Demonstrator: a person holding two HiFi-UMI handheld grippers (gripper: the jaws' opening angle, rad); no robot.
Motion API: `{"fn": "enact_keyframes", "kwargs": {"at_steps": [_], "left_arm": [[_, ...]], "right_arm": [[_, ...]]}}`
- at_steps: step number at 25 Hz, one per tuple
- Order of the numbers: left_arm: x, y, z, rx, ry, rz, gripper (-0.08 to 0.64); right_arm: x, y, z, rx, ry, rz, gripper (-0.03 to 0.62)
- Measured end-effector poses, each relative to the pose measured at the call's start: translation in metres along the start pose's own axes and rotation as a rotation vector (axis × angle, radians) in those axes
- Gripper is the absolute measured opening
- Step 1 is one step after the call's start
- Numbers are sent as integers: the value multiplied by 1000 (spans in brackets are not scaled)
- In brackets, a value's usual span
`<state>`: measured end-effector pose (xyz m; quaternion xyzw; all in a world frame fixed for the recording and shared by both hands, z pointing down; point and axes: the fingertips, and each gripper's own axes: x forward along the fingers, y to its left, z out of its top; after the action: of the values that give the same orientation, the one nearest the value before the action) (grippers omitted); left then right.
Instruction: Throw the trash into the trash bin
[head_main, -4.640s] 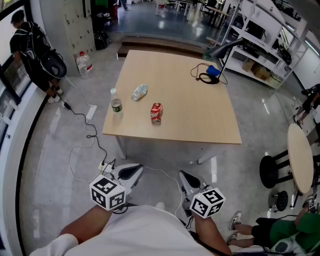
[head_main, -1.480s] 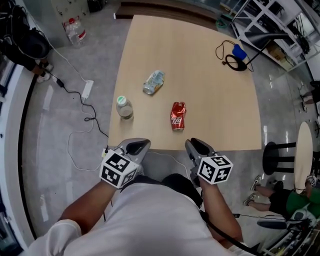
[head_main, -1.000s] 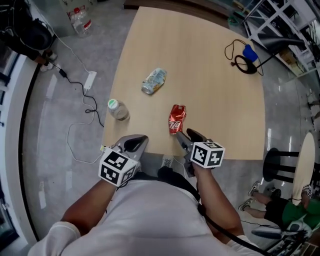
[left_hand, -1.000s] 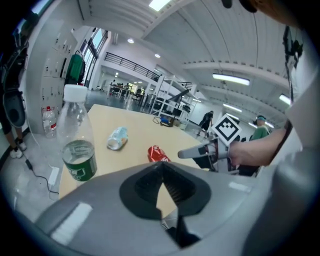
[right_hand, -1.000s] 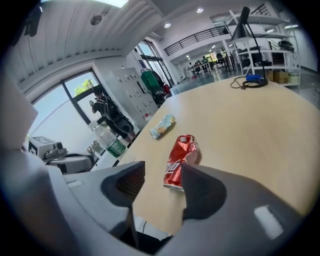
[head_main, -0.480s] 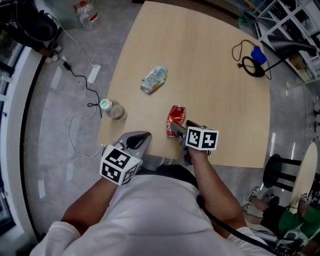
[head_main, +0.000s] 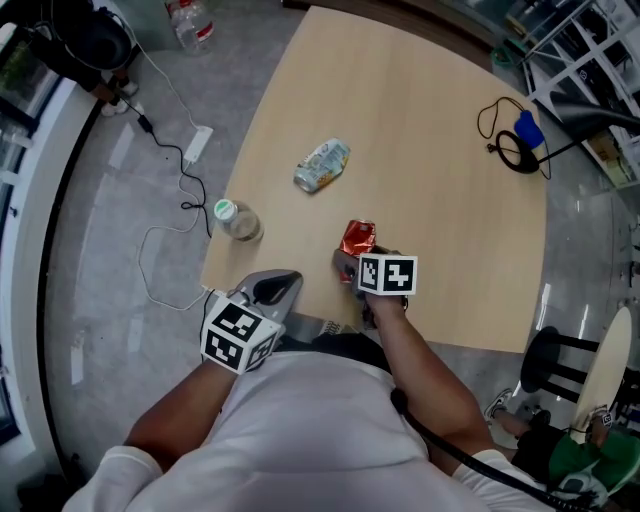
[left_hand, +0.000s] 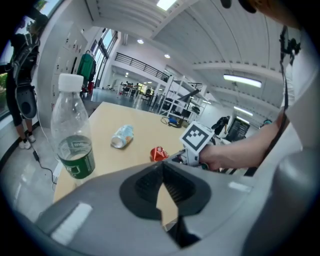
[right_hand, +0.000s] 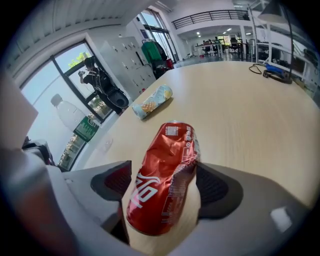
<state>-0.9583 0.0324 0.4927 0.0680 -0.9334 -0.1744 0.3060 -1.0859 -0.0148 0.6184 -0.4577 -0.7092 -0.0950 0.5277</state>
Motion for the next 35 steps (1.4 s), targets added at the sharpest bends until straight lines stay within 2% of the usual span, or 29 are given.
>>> {"fn": "enact_keyframes", "kwargs": {"at_steps": [5,9,12,13,18,24,27,30,35], "left_arm": [[-3,5,-3,-13,6,3,8],[-6,10,-3,-19,4,6,8],[-8,8,-2,-12,5,0,8],[-9,8,-2,-8,4,-3,8],[-16,12,0,-11,-3,-8,8],[-26,17,4,-90,-47,-39,8],[-33,16,9,-87,-66,-52,8],[-41,11,18,-102,-95,-84,8],[-63,2,37,-74,-157,-134,8]], "right_arm": [[11,4,-6,-159,61,-66,397],[17,5,-12,-341,92,-134,397],[17,4,-14,-382,85,-146,380],[16,3,-14,-379,82,-144,357],[5,4,-11,-311,37,-111,341],[-27,31,10,-223,-143,17,331],[-57,46,22,-151,-239,74,330],[-98,70,30,-60,-350,164,330],[-162,107,41,-18,-535,242,330]]}}
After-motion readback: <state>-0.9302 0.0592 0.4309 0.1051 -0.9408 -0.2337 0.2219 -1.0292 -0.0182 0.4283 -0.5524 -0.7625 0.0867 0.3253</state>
